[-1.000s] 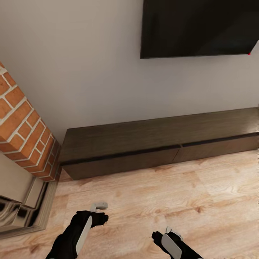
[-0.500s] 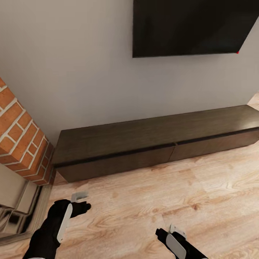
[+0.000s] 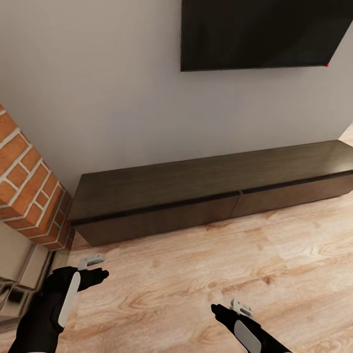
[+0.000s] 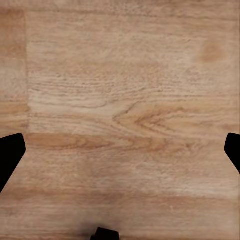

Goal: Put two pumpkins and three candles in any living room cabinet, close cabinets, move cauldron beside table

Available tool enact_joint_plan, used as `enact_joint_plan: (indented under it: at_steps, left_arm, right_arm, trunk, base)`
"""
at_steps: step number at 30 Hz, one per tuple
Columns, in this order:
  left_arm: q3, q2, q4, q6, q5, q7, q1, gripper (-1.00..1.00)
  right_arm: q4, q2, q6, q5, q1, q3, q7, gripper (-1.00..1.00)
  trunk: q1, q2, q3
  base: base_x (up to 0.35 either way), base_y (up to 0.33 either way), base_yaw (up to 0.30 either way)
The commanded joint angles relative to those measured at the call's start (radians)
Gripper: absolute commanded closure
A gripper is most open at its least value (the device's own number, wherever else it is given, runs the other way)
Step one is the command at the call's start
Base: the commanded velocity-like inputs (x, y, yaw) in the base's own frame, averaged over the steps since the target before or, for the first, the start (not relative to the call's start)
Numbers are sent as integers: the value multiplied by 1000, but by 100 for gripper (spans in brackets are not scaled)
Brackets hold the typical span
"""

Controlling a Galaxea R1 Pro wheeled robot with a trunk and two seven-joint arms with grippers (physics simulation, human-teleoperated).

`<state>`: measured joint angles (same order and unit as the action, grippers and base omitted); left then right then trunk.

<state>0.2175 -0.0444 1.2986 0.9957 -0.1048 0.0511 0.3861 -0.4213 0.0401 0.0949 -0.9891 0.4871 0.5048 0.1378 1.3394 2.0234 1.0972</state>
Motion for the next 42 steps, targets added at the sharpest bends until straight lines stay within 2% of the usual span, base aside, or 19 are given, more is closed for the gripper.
enact_joint_plan:
  at_steps: [1,2,4,5,7,8,9,10,11,13,14,16,17,19,24,29,38,42]
  left_arm:
    - [0,0,1,5,-14,5,0,-100]
    - [0,0,1,5,-17,5,0,-100]
    - [0,-4,1,6,-41,4,0,-100]
    - [0,-7,1,7,-58,4,0,-100]
    - [0,-13,3,7,-100,4,0,-100]
    - [-1,-13,4,7,-107,4,0,-100]
    - [-1,-14,6,7,-116,4,1,-100]
    - [-2,-14,7,8,-121,4,1,-100]
    - [-2,-14,8,8,-127,4,1,-100]
    - [1,-15,9,9,-140,3,2,-100]
    - [6,-19,8,9,-179,3,2,-100]
    - [1,-45,8,10,-237,3,2,-100]
    - [0,-55,7,10,-254,3,2,-100]
    - [-1,-68,7,10,-280,3,2,-100]
    - [0,-76,7,11,-322,3,2,-100]
    - [1,-77,8,11,-339,3,2,-100]
    - [0,-76,8,11,-342,3,2,-100]
    - [-2,-75,7,11,-342,3,2,-100]
  right_arm:
    - [-5,1,2,2,0,7,-34,-100]
    - [-6,1,2,4,0,7,-51,-100]
    - [-7,1,3,1,0,3,-131,-100]
    - [-7,1,6,-3,0,1,-180,-100]
    - [-6,13,14,-17,-1,-9,-334,-100]
    - [-6,17,15,-24,-1,-15,-368,-100]
    - [-7,22,16,-42,-1,-31,-433,-100]
    - [-7,24,16,-53,-1,-41,-463,-100]
    - [-6,26,14,-79,-1,-67,-513,-100]
    - [-5,28,12,-122,-1,-121,-567,-100]
    - [-6,30,7,-143,-1,-159,-599,-100]
    - [-6,32,3,-151,-1,-179,-623,-100]
    - [-6,33,3,-153,-1,-183,-627,-100]
    - [-7,33,2,-156,-1,-187,-631,-100]
    - [-6,31,1,-158,-1,-193,-631,-100]
    - [-7,29,-2,-158,-1,-195,-622,-100]
    - [-17,31,-4,-158,-1,-195,-635,-100]
    - [-19,32,-4,-160,-1,-197,-690,-100]
  trunk:
    - [4,8,4]
    - [8,15,7]
    - [15,29,13]
    - [19,36,16]
    - [27,50,23]
    - [31,57,26]
    - [34,64,29]
    - [38,71,32]
    - [42,78,35]
    - [50,92,42]
    - [54,99,45]
    - [61,113,51]
    - [65,120,54]
    - [73,134,60]
    - [92,169,79]
    - [111,204,101]
    - [146,267,135]
    - [149,274,139]
  base:
    - [0,0,0]
    - [0,0,0]
    - [0,0,0]
    - [0,0,0]
    - [0,0,0]
    - [0,0,0]
    - [0,0,0]
    - [0,0,0]
    - [0,0,0]
    - [0,0,0]
    - [0,0,0]
    - [0,0,0]
    - [0,0,0]
    - [0,0,0]
    - [0,0,60]
    - [0,0,169]
    - [0,0,106]
    - [0,0,5]
